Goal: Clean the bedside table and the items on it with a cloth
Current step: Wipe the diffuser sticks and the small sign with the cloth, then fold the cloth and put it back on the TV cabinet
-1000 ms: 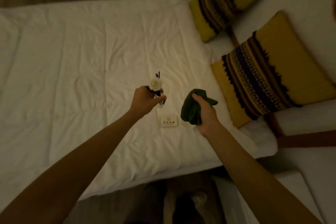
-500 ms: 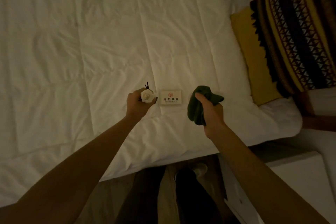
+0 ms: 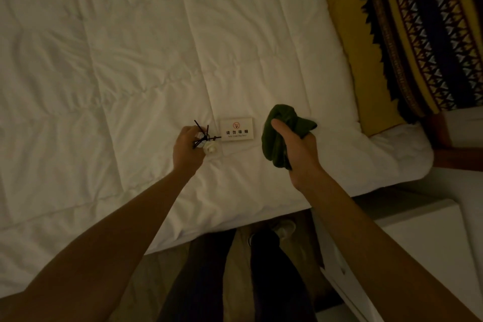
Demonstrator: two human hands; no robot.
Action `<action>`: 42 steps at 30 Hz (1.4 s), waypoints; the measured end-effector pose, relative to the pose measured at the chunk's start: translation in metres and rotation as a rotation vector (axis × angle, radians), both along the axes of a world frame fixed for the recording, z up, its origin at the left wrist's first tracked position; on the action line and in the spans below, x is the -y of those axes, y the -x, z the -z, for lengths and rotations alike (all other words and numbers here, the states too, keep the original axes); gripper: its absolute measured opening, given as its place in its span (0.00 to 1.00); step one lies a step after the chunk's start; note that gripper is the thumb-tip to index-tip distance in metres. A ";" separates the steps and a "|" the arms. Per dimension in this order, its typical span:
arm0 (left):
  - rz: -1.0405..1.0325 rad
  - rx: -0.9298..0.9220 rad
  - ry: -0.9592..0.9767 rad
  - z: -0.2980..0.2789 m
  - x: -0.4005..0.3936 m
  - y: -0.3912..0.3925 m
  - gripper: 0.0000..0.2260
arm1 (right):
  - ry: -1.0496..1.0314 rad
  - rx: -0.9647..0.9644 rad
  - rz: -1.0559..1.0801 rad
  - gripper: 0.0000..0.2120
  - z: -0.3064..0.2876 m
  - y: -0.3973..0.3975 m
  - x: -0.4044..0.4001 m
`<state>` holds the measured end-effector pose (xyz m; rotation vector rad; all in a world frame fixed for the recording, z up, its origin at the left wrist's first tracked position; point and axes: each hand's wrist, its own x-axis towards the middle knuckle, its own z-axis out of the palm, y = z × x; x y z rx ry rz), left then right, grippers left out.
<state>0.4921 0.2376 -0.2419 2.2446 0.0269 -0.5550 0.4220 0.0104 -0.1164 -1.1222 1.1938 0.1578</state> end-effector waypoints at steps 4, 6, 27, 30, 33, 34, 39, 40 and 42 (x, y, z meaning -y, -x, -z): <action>0.065 0.005 -0.061 -0.011 -0.006 -0.001 0.16 | 0.004 0.045 -0.021 0.07 -0.015 0.002 -0.001; 0.075 -0.020 -0.096 -0.016 -0.010 0.000 0.19 | 0.007 0.049 -0.023 0.08 -0.024 0.003 -0.004; -0.025 -0.006 0.340 -0.270 0.027 0.036 0.22 | 0.016 0.297 -0.446 0.15 -0.199 0.012 -0.019; -0.075 -0.169 0.636 -0.320 0.029 0.034 0.23 | 0.003 0.402 -0.571 0.11 -0.231 0.007 -0.031; -0.121 -0.115 0.756 -0.356 0.012 0.040 0.22 | -0.062 0.461 -0.680 0.12 -0.261 0.002 -0.049; -0.159 -0.089 0.778 -0.364 0.004 0.042 0.23 | -0.073 0.460 -0.711 0.14 -0.269 -0.001 -0.056; -0.345 0.067 0.820 -0.401 -0.068 0.065 0.21 | -0.077 0.497 -0.885 0.20 -0.297 -0.016 -0.116; -0.388 0.117 0.807 -0.411 -0.097 0.073 0.22 | -0.069 0.513 -0.944 0.19 -0.306 -0.020 -0.145; -0.439 0.169 0.776 -0.420 -0.127 0.082 0.24 | -0.050 0.547 -1.016 0.18 -0.311 -0.025 -0.175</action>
